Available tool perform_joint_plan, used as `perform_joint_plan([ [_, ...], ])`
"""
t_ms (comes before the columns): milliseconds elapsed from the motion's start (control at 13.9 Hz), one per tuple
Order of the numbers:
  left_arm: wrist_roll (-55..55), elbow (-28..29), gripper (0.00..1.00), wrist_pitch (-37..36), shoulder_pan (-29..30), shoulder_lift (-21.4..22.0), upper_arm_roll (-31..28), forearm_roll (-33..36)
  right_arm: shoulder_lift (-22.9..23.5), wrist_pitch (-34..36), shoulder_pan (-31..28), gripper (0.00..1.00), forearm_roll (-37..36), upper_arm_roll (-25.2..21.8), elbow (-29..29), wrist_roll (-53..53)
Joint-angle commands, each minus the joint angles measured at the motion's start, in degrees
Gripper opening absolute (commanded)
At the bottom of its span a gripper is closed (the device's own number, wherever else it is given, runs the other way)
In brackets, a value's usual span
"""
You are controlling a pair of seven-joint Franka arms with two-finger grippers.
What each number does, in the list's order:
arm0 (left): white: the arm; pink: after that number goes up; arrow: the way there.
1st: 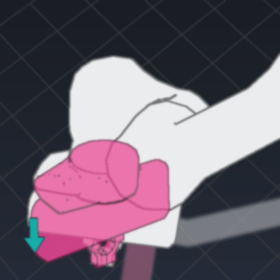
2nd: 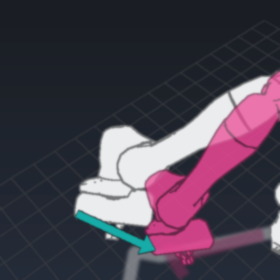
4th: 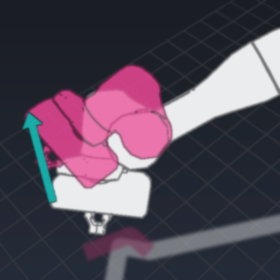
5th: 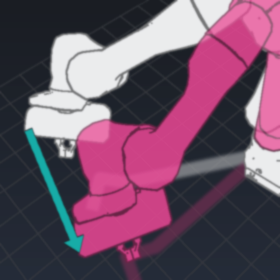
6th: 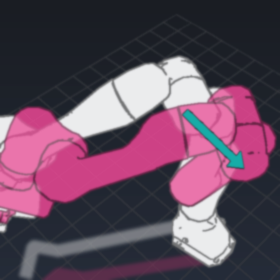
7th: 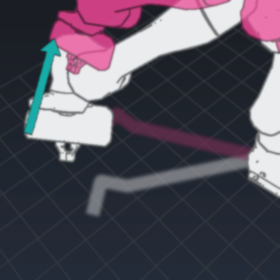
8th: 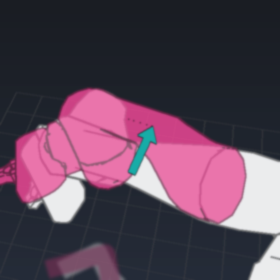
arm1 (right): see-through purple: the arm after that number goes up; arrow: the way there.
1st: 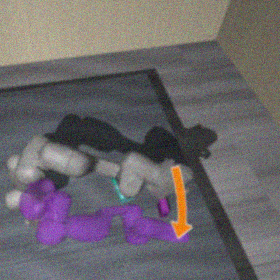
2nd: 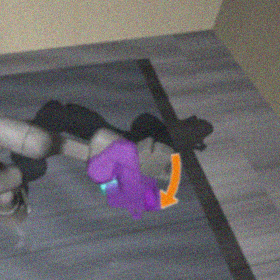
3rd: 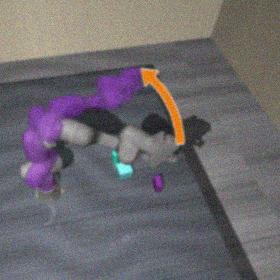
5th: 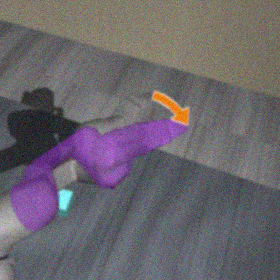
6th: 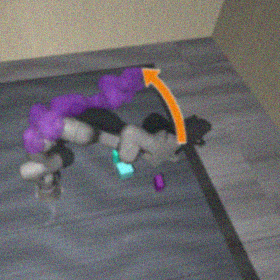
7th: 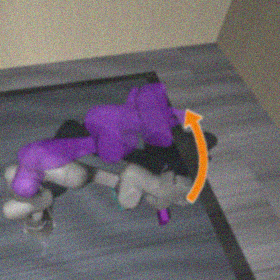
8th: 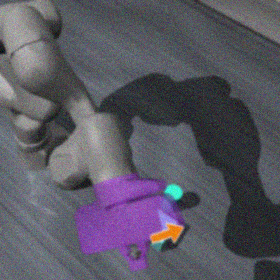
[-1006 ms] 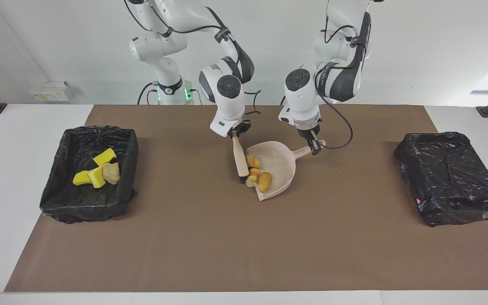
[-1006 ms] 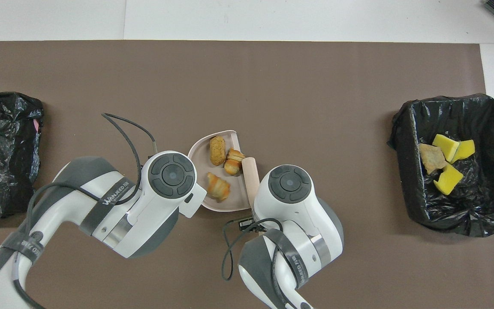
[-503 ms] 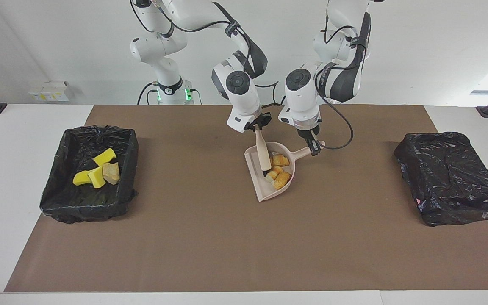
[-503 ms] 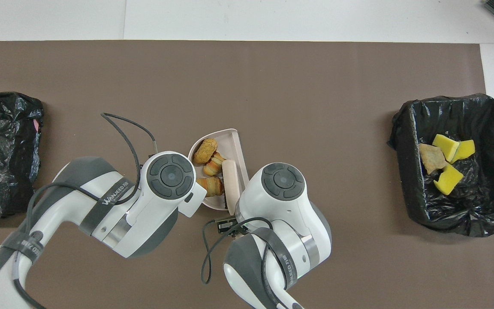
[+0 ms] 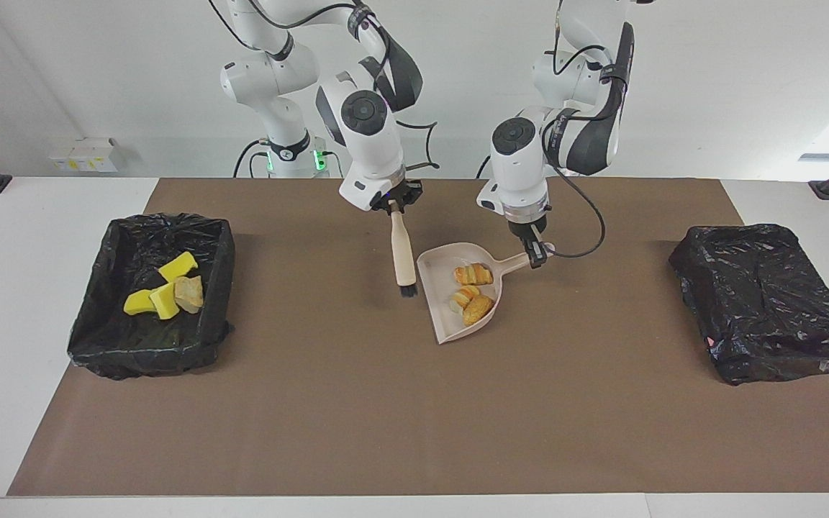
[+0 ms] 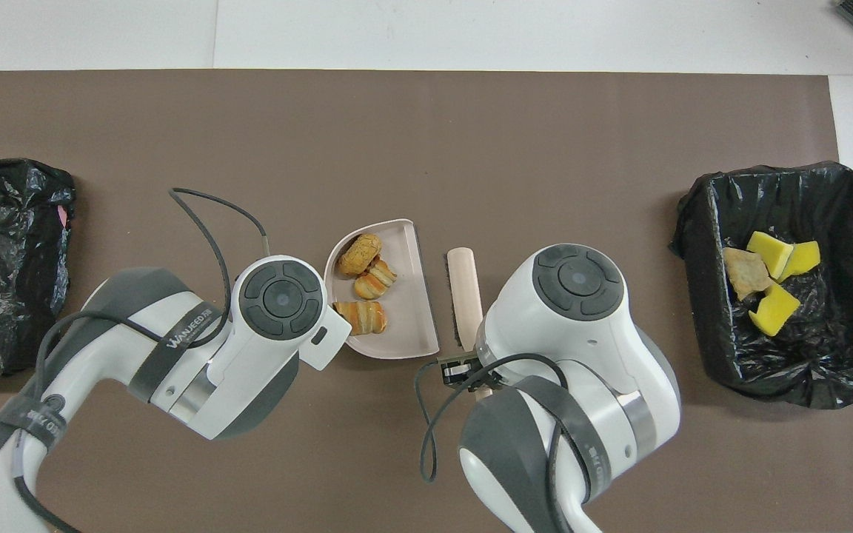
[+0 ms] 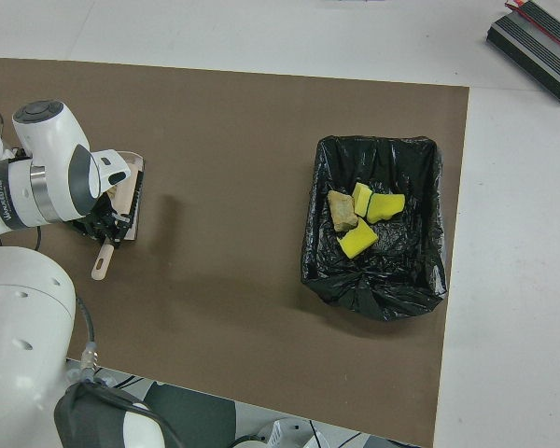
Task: Sweep and dump trash in bin
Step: 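Carry the loaded dustpan with the left gripper toward the bin beside it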
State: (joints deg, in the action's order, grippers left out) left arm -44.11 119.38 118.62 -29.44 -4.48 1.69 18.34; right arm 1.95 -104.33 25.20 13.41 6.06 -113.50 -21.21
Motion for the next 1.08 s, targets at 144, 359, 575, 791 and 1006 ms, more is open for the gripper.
perform_joint_plan([
  [144,-6.76,0.42,0.0,7.4,1.57,1.05,-0.02,-7.77,-5.28,-1.74,3.89,0.0,-1.72,1.14,-5.32,-7.88],
  [359,-8.18,-1.17,0.0,7.41,2.72,1.58,-0.02,-10.6,-5.47,-6.22,8.8,0.0,-1.46,1.5,-8.14,-13.93],
  [575,-9.41,-2.05,0.0,6.54,3.42,2.28,0.07,-10.78,-5.46,-8.08,9.08,0.0,-1.54,1.5,-8.85,-14.48],
  [791,-11.77,-1.09,0.0,6.27,3.34,3.86,-0.01,-11.4,-5.46,-8.17,9.26,0.0,-2.07,1.5,-8.59,-14.65],
  [1006,-16.26,-0.38,0.0,2.33,2.72,5.62,0.07,-15.51,-5.55,-4.15,8.47,0.0,-6.81,1.15,-3.42,-15.18],
])
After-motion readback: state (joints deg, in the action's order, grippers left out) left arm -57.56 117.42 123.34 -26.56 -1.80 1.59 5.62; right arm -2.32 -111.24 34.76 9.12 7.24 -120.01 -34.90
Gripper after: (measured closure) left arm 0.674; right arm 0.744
